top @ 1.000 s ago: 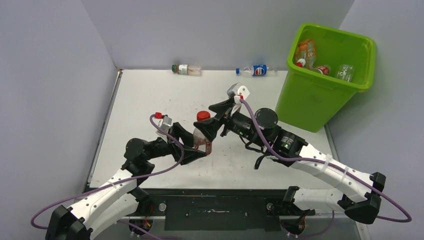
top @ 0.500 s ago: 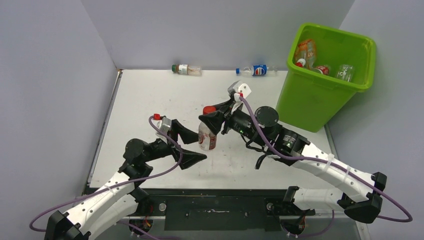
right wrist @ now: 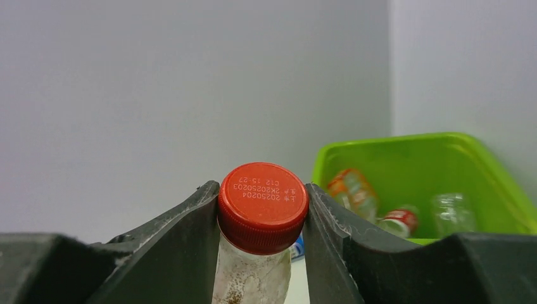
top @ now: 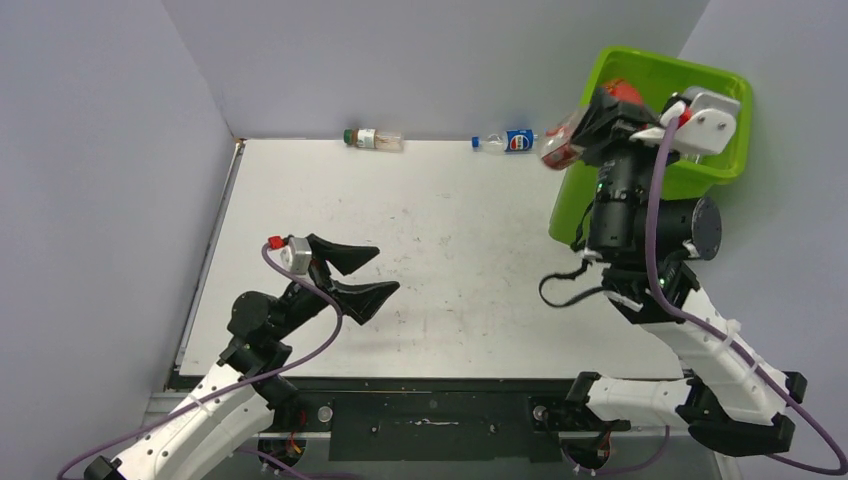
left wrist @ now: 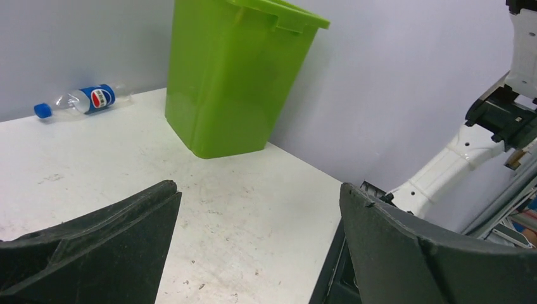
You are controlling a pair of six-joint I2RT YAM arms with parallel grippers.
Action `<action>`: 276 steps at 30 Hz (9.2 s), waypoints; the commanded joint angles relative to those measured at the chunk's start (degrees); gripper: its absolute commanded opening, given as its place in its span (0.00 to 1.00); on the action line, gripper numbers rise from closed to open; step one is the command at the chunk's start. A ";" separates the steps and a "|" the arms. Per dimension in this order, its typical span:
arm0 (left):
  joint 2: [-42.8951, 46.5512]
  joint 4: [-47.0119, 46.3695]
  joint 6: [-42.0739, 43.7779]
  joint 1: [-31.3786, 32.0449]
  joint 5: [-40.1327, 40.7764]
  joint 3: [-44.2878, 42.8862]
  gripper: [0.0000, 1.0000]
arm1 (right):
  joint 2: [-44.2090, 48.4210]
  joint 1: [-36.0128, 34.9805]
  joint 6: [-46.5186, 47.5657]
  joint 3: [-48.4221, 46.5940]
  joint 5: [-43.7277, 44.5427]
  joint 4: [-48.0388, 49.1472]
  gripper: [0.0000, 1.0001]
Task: Put the plastic bottles in the bin
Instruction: Place the plastic bottle in the trash bin, then pick up the plastic bottle at the center of the board.
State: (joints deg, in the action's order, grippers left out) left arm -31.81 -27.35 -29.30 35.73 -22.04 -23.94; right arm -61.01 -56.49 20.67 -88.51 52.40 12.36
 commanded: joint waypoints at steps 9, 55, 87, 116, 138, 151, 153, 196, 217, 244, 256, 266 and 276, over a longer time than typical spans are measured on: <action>-1.31 8.80 0.40 0.13 11.08 -4.20 0.96 | -18.31 37.23 -2.48 -13.51 5.89 12.95 0.05; -28.35 14.44 -27.97 -18.25 30.99 -16.92 0.96 | -30.13 20.83 -52.52 27.16 -36.99 8.59 0.90; -122.78 21.58 -51.08 -22.01 34.14 -102.85 0.96 | 6.83 9.58 -49.22 55.81 -34.60 -2.41 0.90; -145.65 24.54 -61.38 -20.53 46.01 -130.49 0.66 | 6.56 10.67 -46.46 57.35 -28.28 -2.73 0.90; -131.62 -1.68 -59.30 -22.32 44.11 -103.90 0.00 | 2.69 14.34 -49.14 56.95 -33.47 -0.93 0.90; -91.88 -33.31 -55.52 -24.07 31.48 -51.76 0.00 | 4.00 12.93 -48.86 53.37 -41.22 -2.22 0.90; -84.07 -34.11 -51.47 -24.94 25.38 -43.73 0.00 | 3.77 12.88 -48.33 51.08 -43.18 -3.84 0.90; -14.17 13.88 16.20 -3.22 -23.93 -13.31 0.00 | 1.75 9.28 -44.12 30.40 -79.02 -8.76 0.90; -14.00 0.13 7.19 -2.85 -20.51 -8.79 0.96 | 0.30 5.69 -60.83 48.39 -76.86 28.92 0.36; -17.29 1.88 7.34 -2.06 -21.84 -10.15 0.19 | 6.75 4.66 -47.70 35.72 -64.03 1.47 1.00; -17.06 1.98 7.83 -1.63 -21.38 -9.89 0.10 | -2.01 5.29 -47.83 27.36 -58.95 -5.51 0.74; -15.93 4.37 8.89 -1.18 -18.33 -9.90 0.75 | -0.91 5.51 -47.43 27.64 -58.61 -5.42 0.05; -9.00 6.84 9.94 -1.27 3.59 -8.11 0.96 | 3.70 5.04 -34.08 17.30 -53.87 -25.34 0.05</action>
State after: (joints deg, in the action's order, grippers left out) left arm -44.36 -20.03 -20.73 34.22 -31.66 -32.38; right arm -60.31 -51.35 -21.04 -64.27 -5.41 -5.28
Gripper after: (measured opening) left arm 0.961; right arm 0.434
